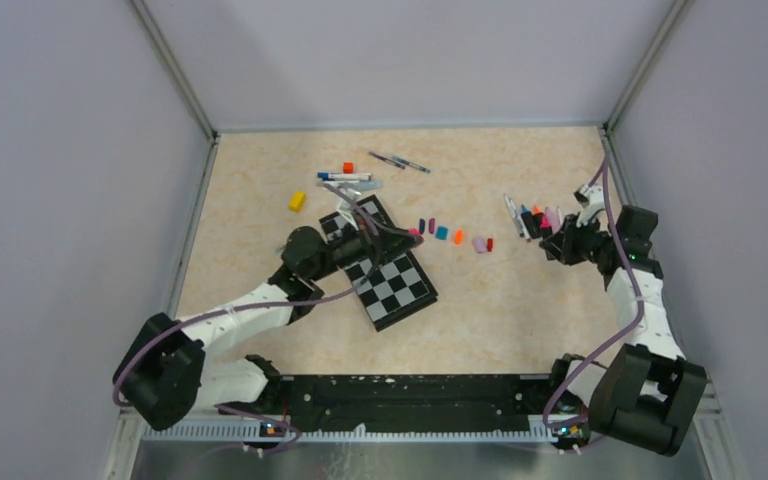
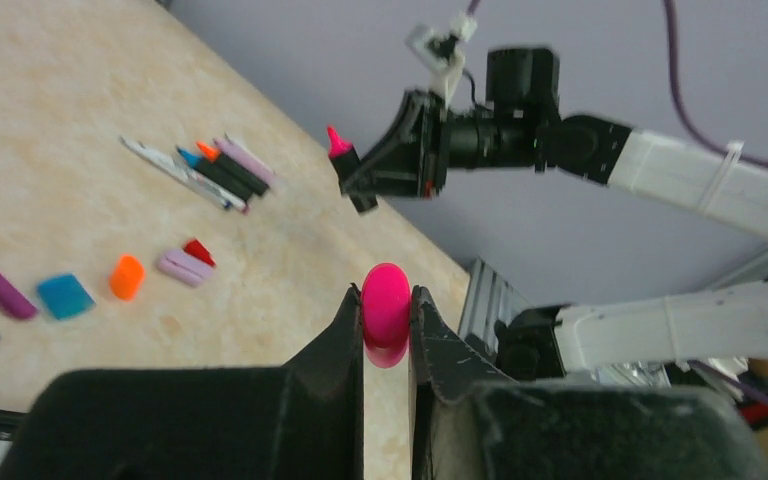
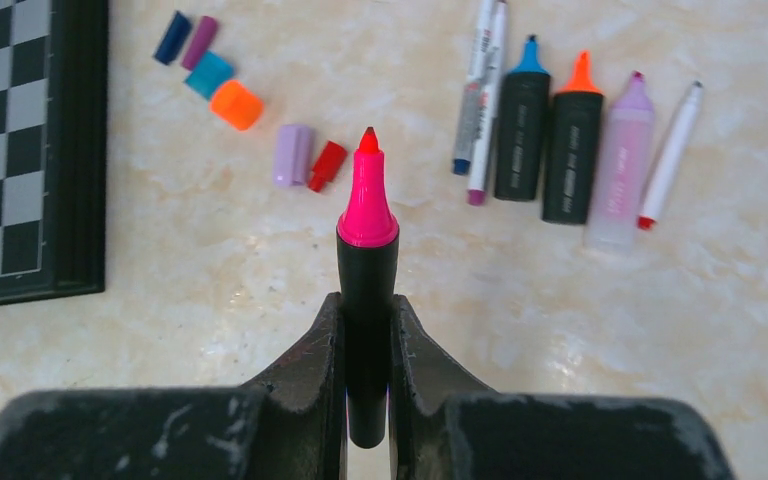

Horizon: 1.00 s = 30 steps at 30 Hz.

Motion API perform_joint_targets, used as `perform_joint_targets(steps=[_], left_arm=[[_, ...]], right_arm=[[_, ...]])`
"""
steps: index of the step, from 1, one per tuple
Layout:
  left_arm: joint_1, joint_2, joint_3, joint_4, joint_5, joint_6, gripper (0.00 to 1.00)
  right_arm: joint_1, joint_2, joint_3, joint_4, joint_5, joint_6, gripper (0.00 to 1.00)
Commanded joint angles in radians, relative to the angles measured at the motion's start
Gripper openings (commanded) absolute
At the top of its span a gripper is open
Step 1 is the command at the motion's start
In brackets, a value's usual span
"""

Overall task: Open the pen caps
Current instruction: Place the pen at the center of the board.

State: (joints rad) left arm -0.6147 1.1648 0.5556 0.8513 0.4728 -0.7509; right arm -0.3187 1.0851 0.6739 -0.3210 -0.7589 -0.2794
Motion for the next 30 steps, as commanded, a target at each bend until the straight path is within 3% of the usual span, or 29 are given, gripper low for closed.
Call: perform_joint_targets(steps=[1, 6, 12, 22, 30], left_arm=[[-0.133, 0.138, 0.094, -0.085, -0.029, 0.106, 0.0], [-0.208, 0.36, 0.279, -0.212, -0.028, 0.167, 0.0], [-0.24, 0.539, 0.427, -0.239, -0.002, 0.168, 0.0], [-0.26, 0.634, 0.461, -0.242, -0.018, 0.153, 0.0], [-0.26, 0.652, 0.471, -0.26, -0.024, 0.152, 0.0]], right_arm=[[-0.062, 0.024, 0.019, 0.057, 0.09, 0.03, 0.0], [-0.107, 0.083, 0.062, 0.068, 0.219, 0.042, 0.0], [-0.155, 0.313, 0.236, 0.03, 0.246, 0.0, 0.0], [-0.156, 0.697, 0.562, -0.082, 0.188, -0.042, 0.02], [-0.155, 0.852, 0.682, -0.126, 0.126, -0.03, 0.08]])
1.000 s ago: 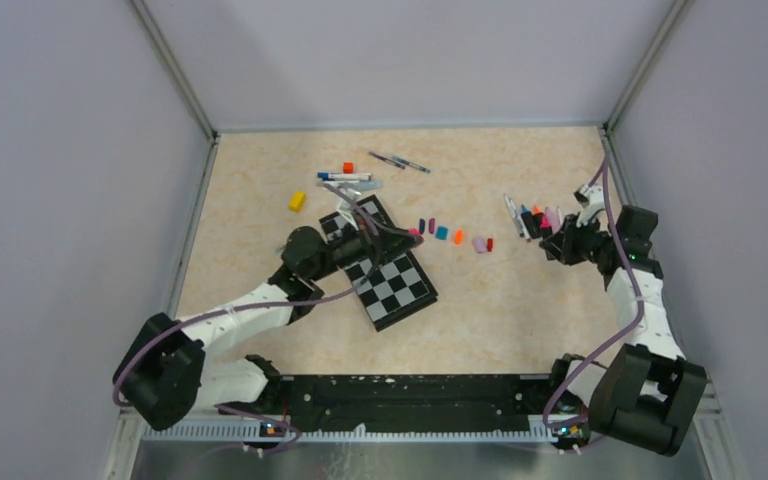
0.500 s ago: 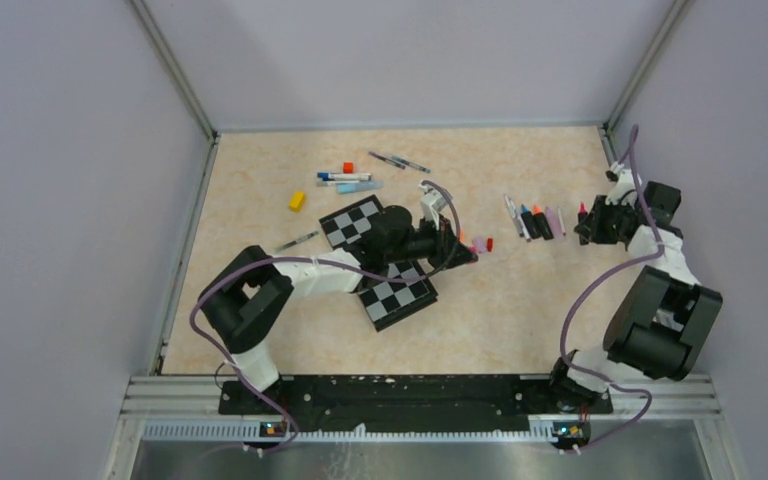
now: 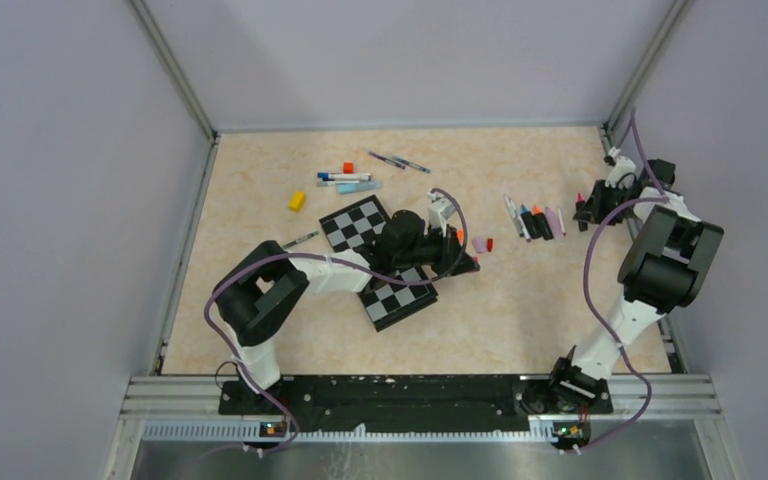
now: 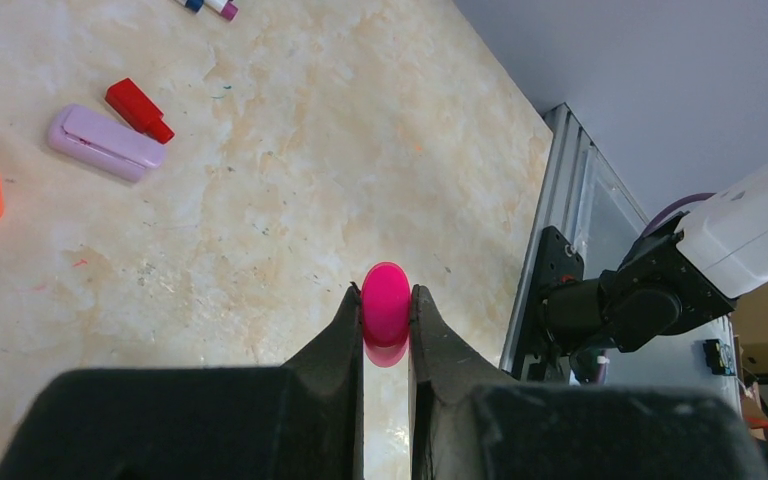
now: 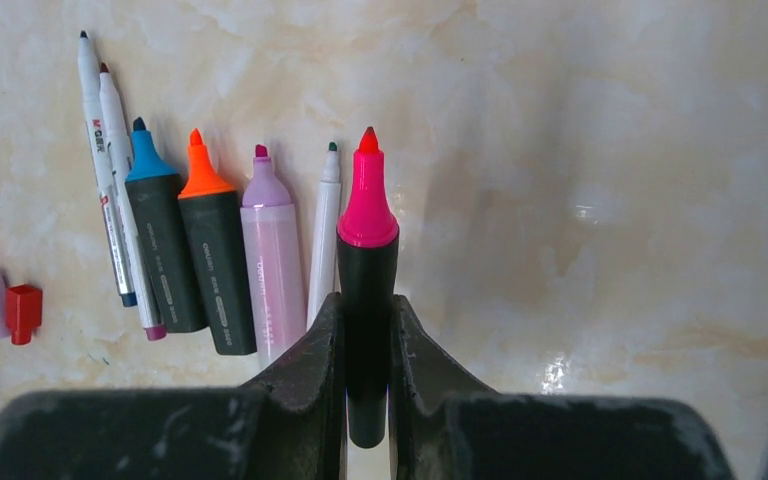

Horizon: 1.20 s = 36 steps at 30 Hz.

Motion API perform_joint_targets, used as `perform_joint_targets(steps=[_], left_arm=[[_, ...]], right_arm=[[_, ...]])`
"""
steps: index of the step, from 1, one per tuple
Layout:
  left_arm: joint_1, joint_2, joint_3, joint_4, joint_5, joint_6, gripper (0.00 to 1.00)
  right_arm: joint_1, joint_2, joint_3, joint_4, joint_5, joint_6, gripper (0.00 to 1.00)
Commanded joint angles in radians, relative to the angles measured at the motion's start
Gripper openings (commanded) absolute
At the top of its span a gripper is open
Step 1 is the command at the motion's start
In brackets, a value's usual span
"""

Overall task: Open the pen caps
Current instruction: Place the pen at the center of the board.

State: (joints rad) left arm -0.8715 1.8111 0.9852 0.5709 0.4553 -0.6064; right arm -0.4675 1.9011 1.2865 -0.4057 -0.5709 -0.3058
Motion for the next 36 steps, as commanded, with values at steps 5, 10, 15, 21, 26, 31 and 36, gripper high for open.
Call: perform_joint_targets(steps=[5, 10, 15, 21, 26, 31, 36], left_arm=[[-0.003, 0.001, 0.041, 0.012, -0.013, 0.011, 0.0], [-0.006, -0.01, 0.038, 0.001, -0.022, 0.016, 0.0], [-0.012, -0.028, 0.034, -0.014, -0.033, 0.02, 0.0], [-0.025, -0.049, 0.025, -0.023, -0.05, 0.023, 0.0], [-0.038, -0.061, 0.023, -0.036, -0.073, 0.03, 0.0], [-0.051, -0.056, 0.048, -0.063, -0.095, 0.043, 0.0], [-0.067, -0.047, 0.079, -0.099, -0.125, 0.062, 0.0]], right_arm=[[-0.007, 0.089, 0.095, -0.055, -0.085, 0.008, 0.11], [-0.007, 0.114, 0.11, -0.07, -0.097, 0.014, 0.18], [-0.007, 0.112, 0.115, -0.084, -0.119, 0.018, 0.26], [-0.007, 0.083, 0.114, -0.089, -0.116, 0.015, 0.33], [-0.007, 0.027, 0.097, -0.086, -0.109, 0.003, 0.36], [-0.007, -0.037, 0.066, -0.086, -0.113, -0.012, 0.37], [-0.007, -0.106, 0.027, -0.088, -0.133, -0.026, 0.38]])
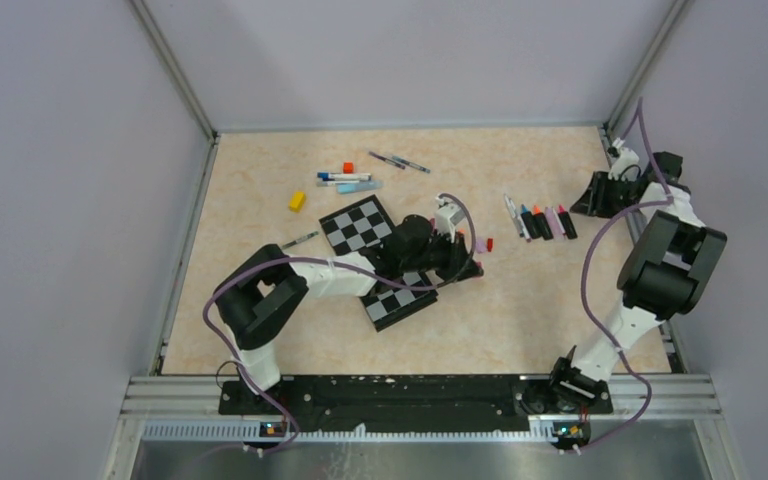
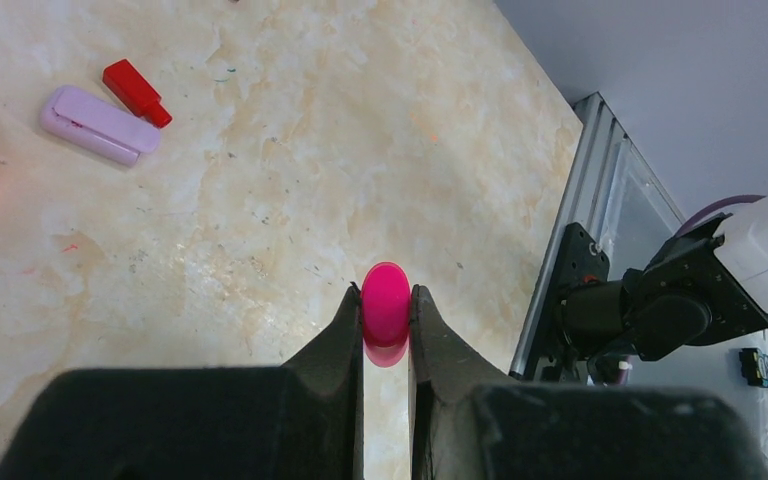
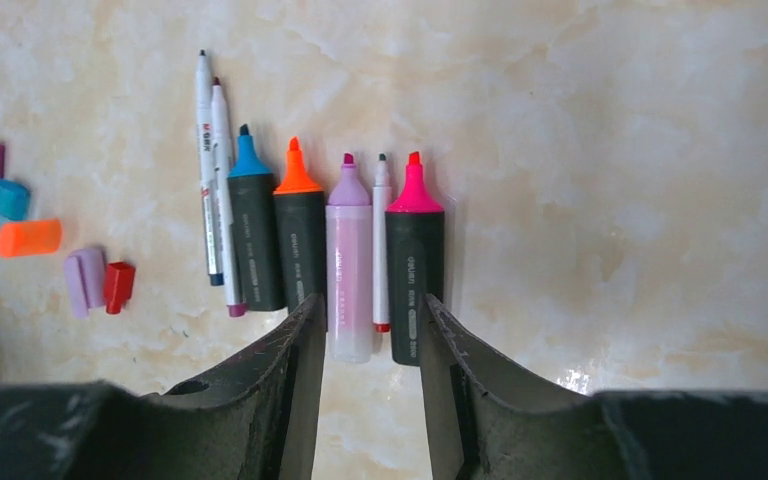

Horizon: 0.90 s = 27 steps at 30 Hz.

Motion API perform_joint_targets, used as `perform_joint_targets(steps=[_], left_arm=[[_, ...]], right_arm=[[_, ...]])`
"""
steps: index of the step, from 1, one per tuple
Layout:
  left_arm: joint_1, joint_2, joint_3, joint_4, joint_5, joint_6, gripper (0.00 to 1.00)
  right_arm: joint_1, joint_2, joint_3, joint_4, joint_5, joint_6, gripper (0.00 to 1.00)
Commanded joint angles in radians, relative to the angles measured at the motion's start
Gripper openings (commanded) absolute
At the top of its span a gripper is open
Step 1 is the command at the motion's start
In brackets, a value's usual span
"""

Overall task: Open the pen caps
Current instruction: Place the pen at the center of the board, then place the pen cap at the center of the board.

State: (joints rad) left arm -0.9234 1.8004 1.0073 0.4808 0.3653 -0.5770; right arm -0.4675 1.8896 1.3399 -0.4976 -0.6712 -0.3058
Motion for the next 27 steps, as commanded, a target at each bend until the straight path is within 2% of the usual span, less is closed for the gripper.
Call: perform_joint_targets(steps=[1, 7, 10, 13, 18, 20, 27], left_arm=[[-0.018, -0.033, 0.067, -0.02, -0.047, 0.041, 0.0], [-0.035, 0.031, 0.205, -0.176, -0.194, 0.078, 0.0], [-0.045, 0.109, 0.342, -0.324, -0.281, 0.077, 0.0], [-0.058, 0.198, 0.512, -0.463, -0.353, 0.073, 0.0], [-0.072, 0.33, 0.711, -0.608, -0.463, 0.076, 0.0], [-0.073, 0.381, 0.761, -0.61, -0.468, 0.077, 0.0], [-0.074, 0.518, 0.935, -0.646, -0.465, 0.1, 0.02]], right_arm=[[-0.007, -0.109, -0.031, -0.004, -0.042, -0.029, 0.38], [-0.007, -0.269, -0.106, -0.087, -0.215, -0.036, 0.38], [-0.007, -0.358, -0.185, -0.104, -0.331, -0.011, 0.38], [-0.007, -0.45, -0.315, -0.019, -0.365, 0.056, 0.38], [-0.014, -0.624, -0.478, 0.146, -0.29, 0.13, 0.43], [-0.019, -0.637, -0.503, 0.192, -0.289, 0.165, 0.43], [-0.03, -0.595, -0.477, 0.199, -0.226, 0.197, 0.43]])
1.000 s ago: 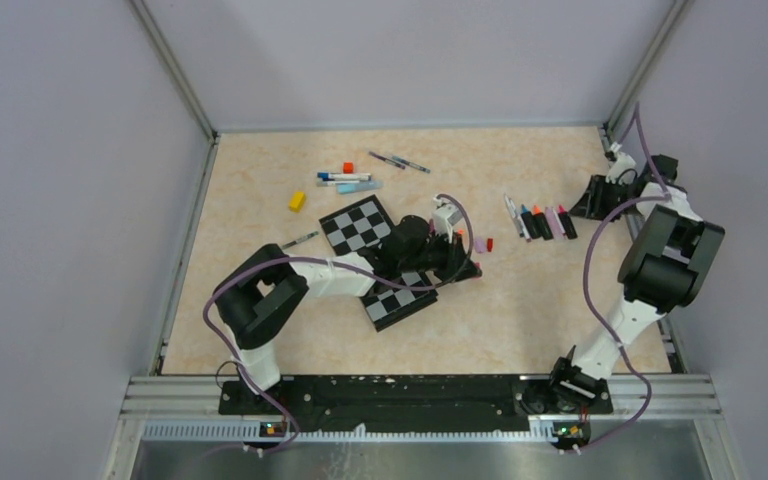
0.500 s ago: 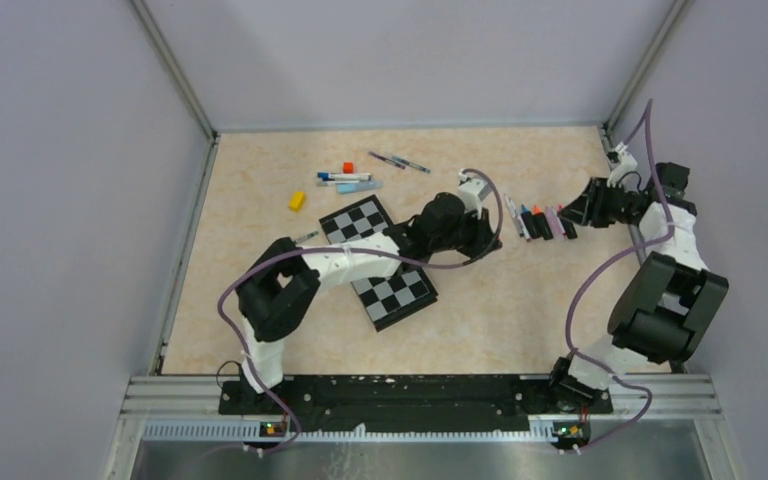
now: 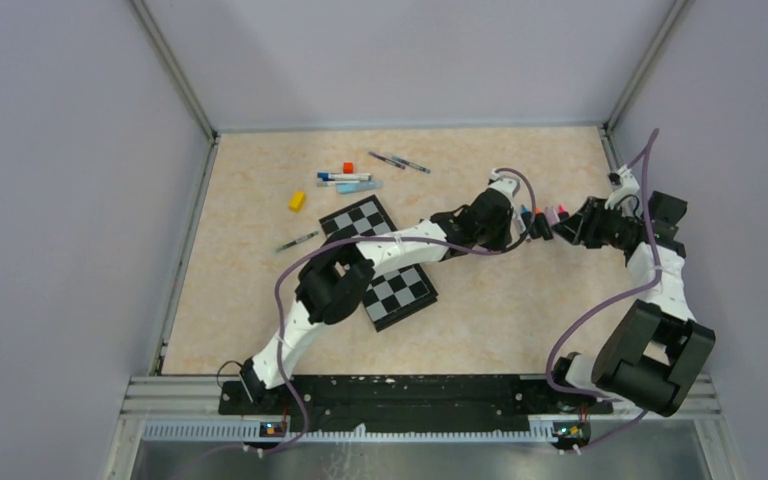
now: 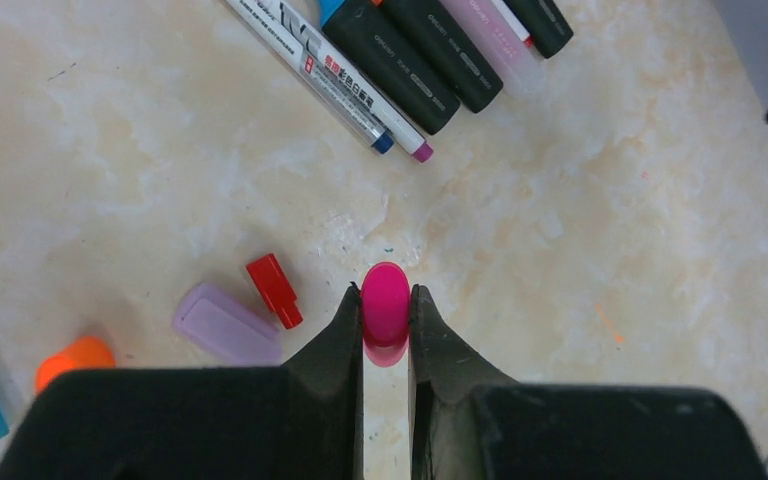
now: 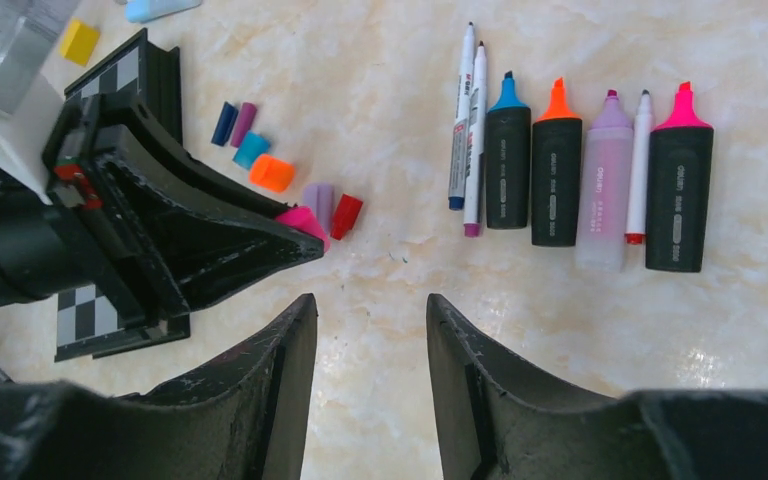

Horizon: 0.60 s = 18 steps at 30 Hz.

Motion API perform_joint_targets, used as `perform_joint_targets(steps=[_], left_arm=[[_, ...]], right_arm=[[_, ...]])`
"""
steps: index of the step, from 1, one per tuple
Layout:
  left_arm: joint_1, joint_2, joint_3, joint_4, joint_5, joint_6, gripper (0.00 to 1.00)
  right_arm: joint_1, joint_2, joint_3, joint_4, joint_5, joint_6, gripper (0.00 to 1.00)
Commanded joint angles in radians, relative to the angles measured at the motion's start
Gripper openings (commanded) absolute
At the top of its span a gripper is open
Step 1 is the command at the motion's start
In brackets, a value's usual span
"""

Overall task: Open the pen caps
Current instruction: Place the pen cap at the center of the board.

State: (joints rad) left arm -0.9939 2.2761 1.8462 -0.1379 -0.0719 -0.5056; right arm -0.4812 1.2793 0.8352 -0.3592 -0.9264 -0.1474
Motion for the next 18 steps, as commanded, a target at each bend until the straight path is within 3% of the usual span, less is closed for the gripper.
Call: perform_joint_targets(steps=[1, 7, 18], left_arm=[[-0.003, 0.056, 0.108, -0.025, -0.029, 0.033, 0.02], [-0.002, 0.125, 0.184, -0.045, -0.046, 0.067, 0.1], [-0.002, 0.187, 0.231, -0.034, -0.055, 0.1, 0.16]], right_arm=[[-0.016, 0.018, 0.031, 0.058, 0.016, 0.038, 0.43], [-0.016, 0.011, 0.029, 0.071, -0.009, 0.055, 0.43], [-0.017, 0.018, 0.04, 0.069, -0.014, 0.058, 0.43]])
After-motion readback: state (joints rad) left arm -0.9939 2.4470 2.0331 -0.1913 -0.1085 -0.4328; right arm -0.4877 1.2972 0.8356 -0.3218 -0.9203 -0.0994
